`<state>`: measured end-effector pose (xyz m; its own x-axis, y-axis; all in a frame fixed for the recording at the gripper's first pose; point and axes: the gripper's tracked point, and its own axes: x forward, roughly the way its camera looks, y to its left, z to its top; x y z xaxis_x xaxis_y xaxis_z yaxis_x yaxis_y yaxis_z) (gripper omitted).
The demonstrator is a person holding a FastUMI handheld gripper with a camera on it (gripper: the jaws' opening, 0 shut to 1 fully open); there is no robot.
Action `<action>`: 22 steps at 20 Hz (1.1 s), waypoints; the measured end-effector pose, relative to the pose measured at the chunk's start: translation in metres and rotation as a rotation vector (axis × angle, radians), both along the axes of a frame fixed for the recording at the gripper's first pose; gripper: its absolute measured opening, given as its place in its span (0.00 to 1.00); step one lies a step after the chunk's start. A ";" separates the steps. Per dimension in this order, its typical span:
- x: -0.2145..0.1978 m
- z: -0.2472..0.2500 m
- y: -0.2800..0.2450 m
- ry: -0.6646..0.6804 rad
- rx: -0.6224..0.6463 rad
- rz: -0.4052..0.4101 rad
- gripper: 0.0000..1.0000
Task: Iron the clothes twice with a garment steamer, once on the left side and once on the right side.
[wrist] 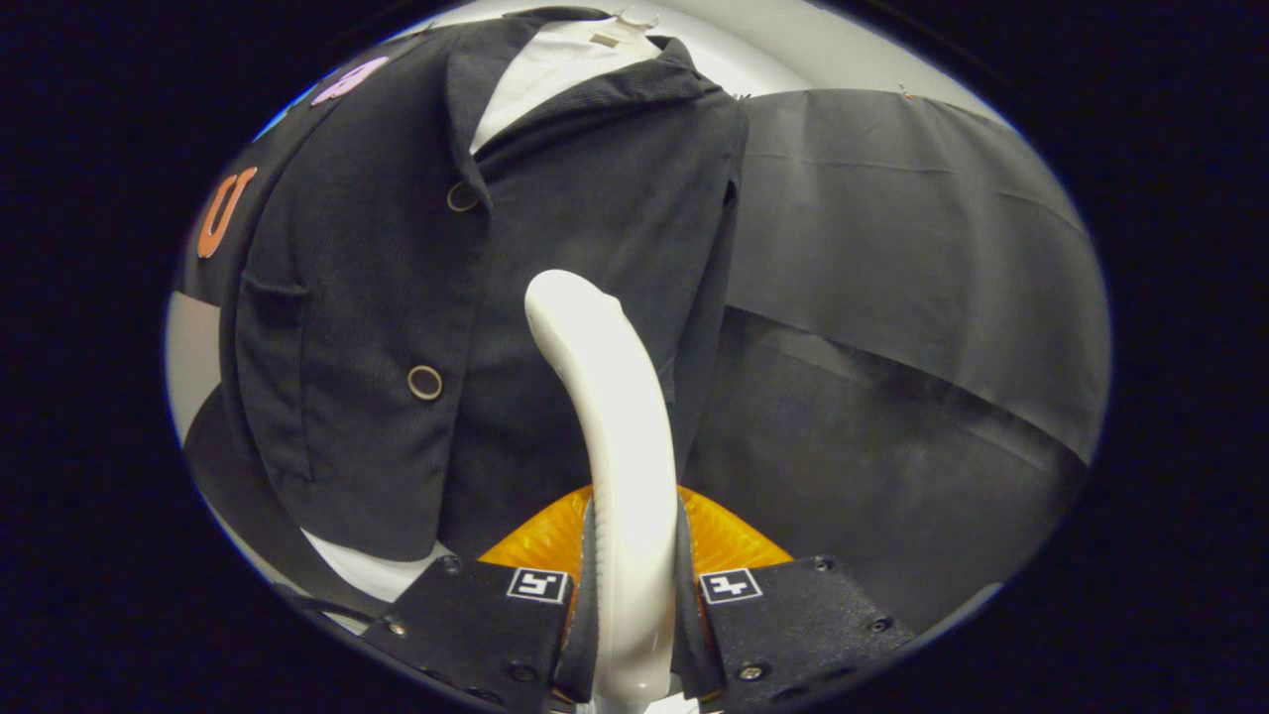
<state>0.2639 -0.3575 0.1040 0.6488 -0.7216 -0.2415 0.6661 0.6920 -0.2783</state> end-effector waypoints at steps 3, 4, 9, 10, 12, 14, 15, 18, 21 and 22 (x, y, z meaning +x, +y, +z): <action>-0.001 0.000 0.000 0.015 -0.012 0.002 0.35; -0.001 -0.001 0.000 0.018 -0.011 0.003 0.35; -0.005 -0.008 0.003 0.090 0.061 0.012 0.35; -0.008 -0.006 0.004 0.106 0.076 0.011 0.35; -0.011 -0.006 0.004 0.129 0.074 0.001 0.35; -0.012 -0.006 0.004 0.153 0.074 -0.002 0.35; -0.014 -0.005 0.004 0.162 0.071 -0.004 0.35; -0.013 -0.005 0.005 0.166 0.075 -0.016 0.35; -0.016 -0.010 0.005 0.168 0.076 -0.028 0.35; -0.016 -0.012 0.005 0.173 0.079 -0.030 0.35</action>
<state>0.2476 -0.3522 0.0917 0.5714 -0.7140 -0.4046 0.6334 0.6972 -0.3357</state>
